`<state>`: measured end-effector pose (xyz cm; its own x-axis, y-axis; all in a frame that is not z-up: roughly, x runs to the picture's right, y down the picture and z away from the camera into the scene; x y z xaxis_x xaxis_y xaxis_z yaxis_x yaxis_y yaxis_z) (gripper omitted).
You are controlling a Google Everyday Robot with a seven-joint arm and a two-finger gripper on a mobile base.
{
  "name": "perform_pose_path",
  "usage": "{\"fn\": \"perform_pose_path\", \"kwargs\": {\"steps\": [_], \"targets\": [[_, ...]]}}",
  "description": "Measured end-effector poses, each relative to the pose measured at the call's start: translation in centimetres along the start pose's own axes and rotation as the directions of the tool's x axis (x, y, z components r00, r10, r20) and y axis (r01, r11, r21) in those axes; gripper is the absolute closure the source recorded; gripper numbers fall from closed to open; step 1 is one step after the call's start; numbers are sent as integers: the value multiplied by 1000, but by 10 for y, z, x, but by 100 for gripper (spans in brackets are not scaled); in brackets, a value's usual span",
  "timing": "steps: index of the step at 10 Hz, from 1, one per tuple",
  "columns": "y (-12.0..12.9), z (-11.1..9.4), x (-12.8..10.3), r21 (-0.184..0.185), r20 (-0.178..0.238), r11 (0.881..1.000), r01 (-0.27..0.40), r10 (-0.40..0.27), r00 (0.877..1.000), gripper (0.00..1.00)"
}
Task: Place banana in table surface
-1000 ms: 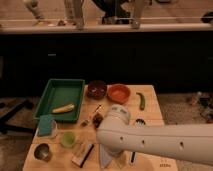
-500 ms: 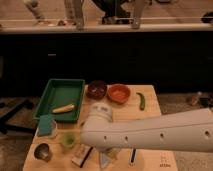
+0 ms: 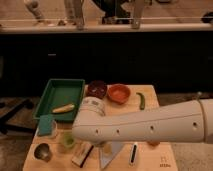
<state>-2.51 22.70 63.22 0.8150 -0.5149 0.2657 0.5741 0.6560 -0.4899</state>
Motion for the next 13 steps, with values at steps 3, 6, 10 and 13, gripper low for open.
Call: {"fn": "perform_pose_path", "kwargs": {"steps": [3, 6, 10, 13], "targets": [[-12, -6, 2, 10, -9, 1000, -16, 16, 1000, 20], [-27, -10, -2, 8, -10, 1000, -15, 15, 1000, 20], [-61, -13, -32, 0, 6, 1000, 28, -28, 1000, 20], [-70, -12, -43, -4, 11, 999, 43, -43, 999, 20]]}}
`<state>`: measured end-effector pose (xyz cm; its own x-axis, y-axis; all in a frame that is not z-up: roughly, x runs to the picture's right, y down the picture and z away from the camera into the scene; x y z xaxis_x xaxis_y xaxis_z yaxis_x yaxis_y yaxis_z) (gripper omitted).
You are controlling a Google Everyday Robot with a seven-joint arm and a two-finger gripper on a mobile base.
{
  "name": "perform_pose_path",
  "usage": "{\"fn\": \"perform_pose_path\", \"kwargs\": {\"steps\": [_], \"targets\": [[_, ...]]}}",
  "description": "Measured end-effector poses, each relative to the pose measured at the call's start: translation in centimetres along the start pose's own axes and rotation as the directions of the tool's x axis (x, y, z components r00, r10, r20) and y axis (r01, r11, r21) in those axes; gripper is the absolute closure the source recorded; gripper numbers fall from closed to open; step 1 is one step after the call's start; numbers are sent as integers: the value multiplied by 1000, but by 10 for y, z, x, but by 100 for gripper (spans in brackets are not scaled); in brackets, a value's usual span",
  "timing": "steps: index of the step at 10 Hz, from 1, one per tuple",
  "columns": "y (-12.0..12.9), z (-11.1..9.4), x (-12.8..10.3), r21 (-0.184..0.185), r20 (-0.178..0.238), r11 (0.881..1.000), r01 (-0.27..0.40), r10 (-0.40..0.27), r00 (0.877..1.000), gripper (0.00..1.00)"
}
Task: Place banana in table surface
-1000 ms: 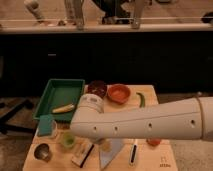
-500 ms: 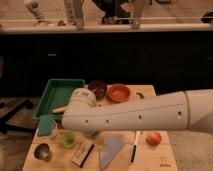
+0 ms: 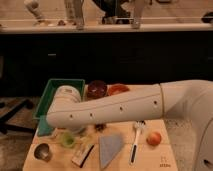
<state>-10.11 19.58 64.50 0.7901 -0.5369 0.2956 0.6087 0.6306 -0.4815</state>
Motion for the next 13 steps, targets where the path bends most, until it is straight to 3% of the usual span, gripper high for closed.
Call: {"fn": "perform_pose_path", "kwargs": {"steps": [8, 13], "targets": [[-4, 3, -2, -5, -7, 1000, 14, -14, 1000, 20], [-63, 2, -35, -8, -43, 993, 120, -120, 992, 20]]}}
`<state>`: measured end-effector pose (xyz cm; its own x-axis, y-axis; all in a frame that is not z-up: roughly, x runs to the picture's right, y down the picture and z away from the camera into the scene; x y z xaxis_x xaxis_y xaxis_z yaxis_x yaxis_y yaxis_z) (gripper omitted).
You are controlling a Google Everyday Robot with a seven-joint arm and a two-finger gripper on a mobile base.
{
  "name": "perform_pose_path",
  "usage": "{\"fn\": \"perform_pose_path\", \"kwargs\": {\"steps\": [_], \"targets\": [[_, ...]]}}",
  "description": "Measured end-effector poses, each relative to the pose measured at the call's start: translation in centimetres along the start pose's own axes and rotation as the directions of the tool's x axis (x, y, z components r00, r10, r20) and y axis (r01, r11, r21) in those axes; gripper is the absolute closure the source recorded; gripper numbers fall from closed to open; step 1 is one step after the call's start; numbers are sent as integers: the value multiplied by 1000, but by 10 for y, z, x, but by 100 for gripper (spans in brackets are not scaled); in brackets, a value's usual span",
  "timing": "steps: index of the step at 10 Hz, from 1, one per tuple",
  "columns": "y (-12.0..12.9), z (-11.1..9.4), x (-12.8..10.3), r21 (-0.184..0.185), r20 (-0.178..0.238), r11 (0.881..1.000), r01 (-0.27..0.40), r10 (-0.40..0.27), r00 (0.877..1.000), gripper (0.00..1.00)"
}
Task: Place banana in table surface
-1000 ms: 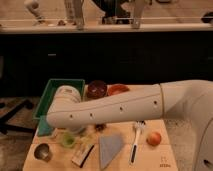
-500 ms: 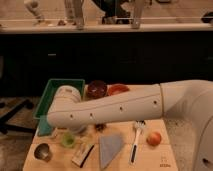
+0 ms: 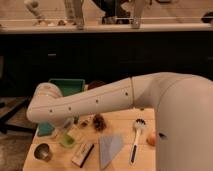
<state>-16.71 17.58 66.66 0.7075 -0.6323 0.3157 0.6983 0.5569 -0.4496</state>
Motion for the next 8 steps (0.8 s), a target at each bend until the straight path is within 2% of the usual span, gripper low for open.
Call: {"fn": "perform_pose_path", "kwargs": {"steps": [5, 8], "targets": [[-21, -14, 11, 25, -32, 1000, 19, -19, 999, 20], [-41, -21, 19, 39, -36, 999, 28, -27, 999, 20]]}}
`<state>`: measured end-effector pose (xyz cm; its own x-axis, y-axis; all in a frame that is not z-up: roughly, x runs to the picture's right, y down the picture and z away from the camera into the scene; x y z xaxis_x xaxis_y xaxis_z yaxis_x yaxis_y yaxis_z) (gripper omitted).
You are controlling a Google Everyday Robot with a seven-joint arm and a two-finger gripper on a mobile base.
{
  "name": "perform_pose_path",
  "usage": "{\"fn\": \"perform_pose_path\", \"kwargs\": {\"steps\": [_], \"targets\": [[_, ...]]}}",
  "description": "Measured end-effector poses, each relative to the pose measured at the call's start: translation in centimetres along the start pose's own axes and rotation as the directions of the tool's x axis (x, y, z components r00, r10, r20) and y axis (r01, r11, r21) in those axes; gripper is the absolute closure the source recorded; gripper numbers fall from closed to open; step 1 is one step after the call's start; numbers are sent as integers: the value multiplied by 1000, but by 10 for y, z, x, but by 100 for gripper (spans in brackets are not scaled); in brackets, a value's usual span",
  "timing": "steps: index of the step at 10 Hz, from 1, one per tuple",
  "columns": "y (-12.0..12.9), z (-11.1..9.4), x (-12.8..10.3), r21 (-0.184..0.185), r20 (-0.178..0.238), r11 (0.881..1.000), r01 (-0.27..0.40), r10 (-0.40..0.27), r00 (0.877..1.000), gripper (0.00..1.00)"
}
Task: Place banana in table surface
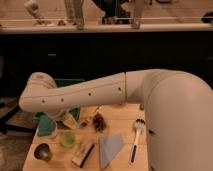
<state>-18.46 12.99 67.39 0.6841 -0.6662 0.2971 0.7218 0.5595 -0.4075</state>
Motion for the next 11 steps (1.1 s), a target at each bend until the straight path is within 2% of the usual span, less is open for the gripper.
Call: {"fn": "perform_pose_path", "kwargs": {"steps": [2, 4, 7, 9, 11], "targets": [[-14, 4, 1, -6, 10, 1000, 8, -8, 1000, 20], [-39, 15, 5, -24, 30, 1000, 9, -9, 1000, 20], [-68, 29, 9, -49, 48, 999, -17, 19, 999, 20], [-89, 36, 8, -61, 67, 996, -63, 67, 995, 20], [-105, 46, 8, -70, 112, 986, -148, 156, 981, 20]]}}
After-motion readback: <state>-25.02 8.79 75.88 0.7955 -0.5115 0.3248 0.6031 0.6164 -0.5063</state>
